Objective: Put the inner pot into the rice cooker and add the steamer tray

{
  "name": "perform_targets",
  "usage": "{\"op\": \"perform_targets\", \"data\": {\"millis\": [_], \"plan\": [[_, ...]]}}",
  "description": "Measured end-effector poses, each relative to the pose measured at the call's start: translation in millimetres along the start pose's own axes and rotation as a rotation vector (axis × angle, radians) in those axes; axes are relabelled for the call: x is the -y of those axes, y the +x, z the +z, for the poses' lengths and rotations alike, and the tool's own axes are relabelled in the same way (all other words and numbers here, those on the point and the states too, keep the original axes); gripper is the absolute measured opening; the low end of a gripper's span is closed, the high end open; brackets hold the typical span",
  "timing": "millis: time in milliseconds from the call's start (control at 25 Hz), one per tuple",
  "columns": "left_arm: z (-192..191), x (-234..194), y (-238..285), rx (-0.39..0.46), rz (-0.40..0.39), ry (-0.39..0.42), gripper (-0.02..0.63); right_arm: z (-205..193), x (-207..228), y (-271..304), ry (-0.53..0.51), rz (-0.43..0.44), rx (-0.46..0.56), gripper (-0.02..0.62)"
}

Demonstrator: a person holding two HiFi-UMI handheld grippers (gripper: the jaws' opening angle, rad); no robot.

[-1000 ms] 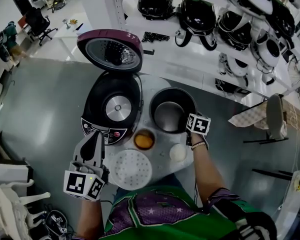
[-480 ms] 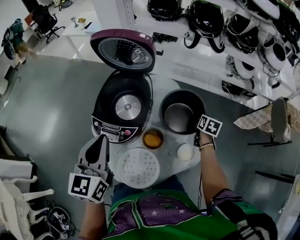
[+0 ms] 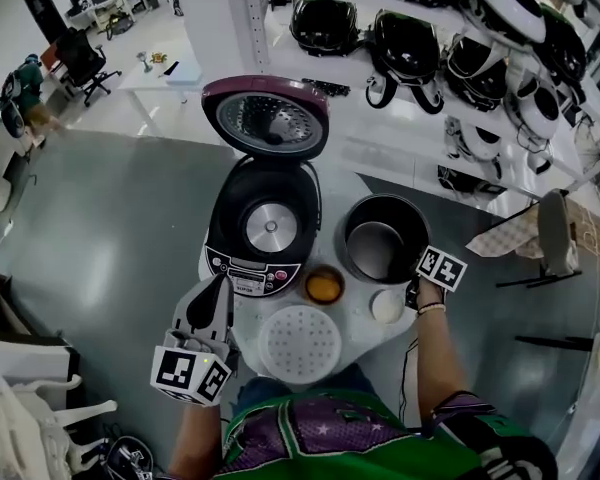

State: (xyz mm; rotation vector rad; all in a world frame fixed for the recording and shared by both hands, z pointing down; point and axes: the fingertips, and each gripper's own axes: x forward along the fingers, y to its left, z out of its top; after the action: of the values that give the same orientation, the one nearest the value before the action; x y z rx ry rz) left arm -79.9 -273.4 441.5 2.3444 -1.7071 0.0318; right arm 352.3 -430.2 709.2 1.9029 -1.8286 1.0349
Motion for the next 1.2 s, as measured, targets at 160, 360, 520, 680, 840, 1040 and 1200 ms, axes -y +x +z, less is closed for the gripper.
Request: {"op": "perform_targets", "data": {"millis": [160, 360, 520, 680, 840, 1040, 1200], "plan": [[8.9, -8.9, -8.2, 0.029, -0.053, -0.008, 0.021, 4.3, -6.8, -27.6, 0.023, -0.026, 0.039, 0.025], [27.9, -19.8, -22.0, 0.071, -0.114, 0.001, 0.021, 18.2, -24.2, -66.0, 0.055, -0.031, 0.099, 0.028], [34.2, -23.8, -29.9, 0.082, -0.185, 0.006, 0.021, 24.7, -43.3, -100.7, 0.079, -0.021, 0.138, 0.028], [42.5, -31.4, -38.9, 0.110, -0.249, 0.019, 0.021, 26.9, -66.6, -134.6, 0.103, -0.014, 0.181, 0.031], [54.0, -41.1, -51.4, 0.134, -0.302, 0.029, 0.021, 28.7, -94.7, -168.6, 0.108, 0.002, 0.226, 0.032], [63.6, -60.3, -72.6, 0.141, -0.350, 0.039, 0.021, 22.5, -136.0, -205.7, 0.123, 0.028, 0.267, 0.032], [66.0, -81.8, -82.6, 0.152, -0.359, 0.045, 0.021, 20.0, -165.2, -221.3, 0.139, 0.046, 0.296, 0.033]]}}
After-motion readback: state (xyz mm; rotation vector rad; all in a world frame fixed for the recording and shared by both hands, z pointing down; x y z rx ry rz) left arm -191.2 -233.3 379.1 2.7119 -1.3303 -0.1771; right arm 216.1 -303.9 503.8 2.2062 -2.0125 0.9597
